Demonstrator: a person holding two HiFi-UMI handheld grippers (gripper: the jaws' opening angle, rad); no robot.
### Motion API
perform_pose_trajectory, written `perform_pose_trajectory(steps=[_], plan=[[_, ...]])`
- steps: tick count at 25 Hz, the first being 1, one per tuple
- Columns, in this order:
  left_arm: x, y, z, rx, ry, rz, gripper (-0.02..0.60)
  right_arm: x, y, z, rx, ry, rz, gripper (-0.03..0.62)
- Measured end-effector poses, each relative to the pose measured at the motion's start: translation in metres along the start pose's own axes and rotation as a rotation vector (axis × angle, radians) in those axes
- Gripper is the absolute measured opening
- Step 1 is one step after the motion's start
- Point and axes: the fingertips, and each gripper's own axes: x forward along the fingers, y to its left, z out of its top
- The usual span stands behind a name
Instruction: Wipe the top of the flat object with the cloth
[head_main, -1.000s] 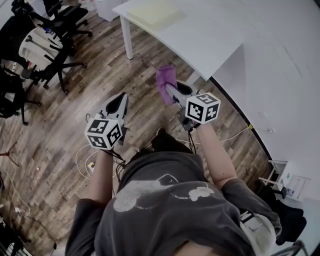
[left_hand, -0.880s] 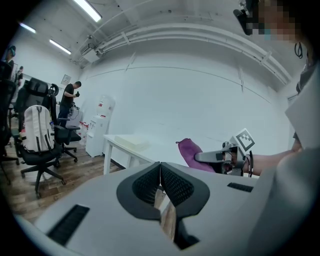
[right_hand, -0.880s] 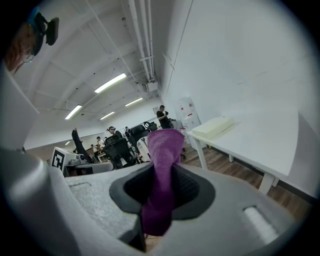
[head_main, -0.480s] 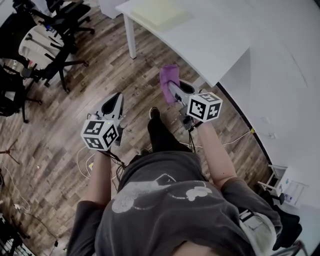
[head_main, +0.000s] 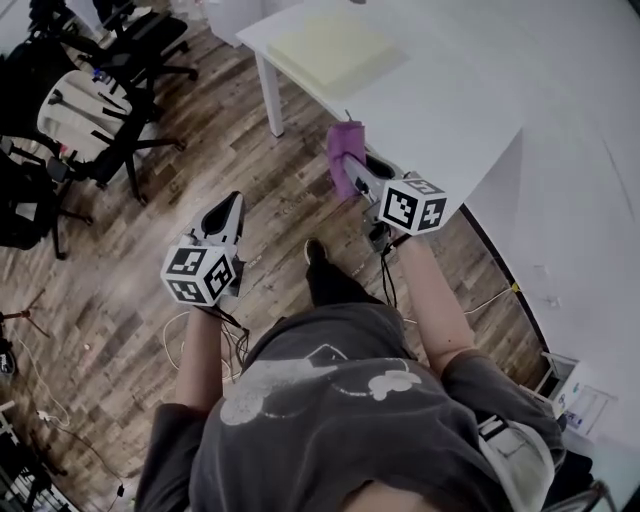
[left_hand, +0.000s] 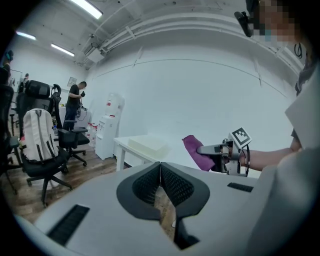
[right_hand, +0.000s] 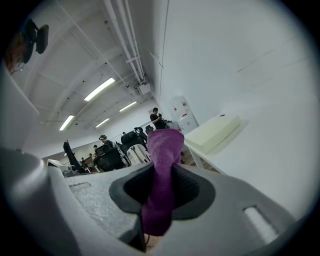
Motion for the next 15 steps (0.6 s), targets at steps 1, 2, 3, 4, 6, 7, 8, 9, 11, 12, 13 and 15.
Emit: perform_pose_trajectory(steps=[1,2,3,4,6,7,8,9,11,12,13,15], plan=[[0.009,0.006,0.004,-0.003,0.001,0.005,-0.003,0.008,-0.008,0.005,0.003,0.003,-0.002,0.092],[0.017,0.012,0.007,-0.006,0.002,0.009,-0.002,0.016,-0.015,0.008,0.007,0.007,-0.005,0.092],[0.026,0.017,0.009,-0.009,0.003,0.012,-0.003,0.023,-0.022,0.011,0.011,0.013,-0.008,0.092],[0.035,0.022,0.011,-0.012,0.006,0.015,-0.003,0.031,-0.03,0.012,0.014,0.021,-0.01,0.092],[0.053,0.029,0.014,-0.019,0.015,0.019,-0.002,0.044,-0.045,0.014,0.018,0.041,-0.014,0.092],[0.062,0.032,0.017,-0.023,0.02,0.02,-0.002,0.05,-0.051,0.016,0.021,0.051,-0.014,0.092],[0.069,0.035,0.019,-0.026,0.025,0.021,-0.002,0.056,-0.056,0.019,0.023,0.058,-0.013,0.092],[0.076,0.038,0.022,-0.027,0.029,0.021,-0.003,0.06,-0.061,0.022,0.027,0.06,-0.013,0.092],[0.088,0.041,0.025,-0.031,0.038,0.018,-0.003,0.067,-0.07,0.028,0.034,0.06,-0.015,0.092],[0.093,0.041,0.026,-0.034,0.043,0.016,-0.002,0.07,-0.075,0.031,0.039,0.059,-0.017,0.092],[0.099,0.042,0.028,-0.035,0.047,0.013,-0.002,0.073,-0.079,0.034,0.043,0.06,-0.02,0.092],[0.111,0.045,0.035,-0.034,0.054,0.007,-0.002,0.081,-0.089,0.042,0.048,0.063,-0.026,0.092]])
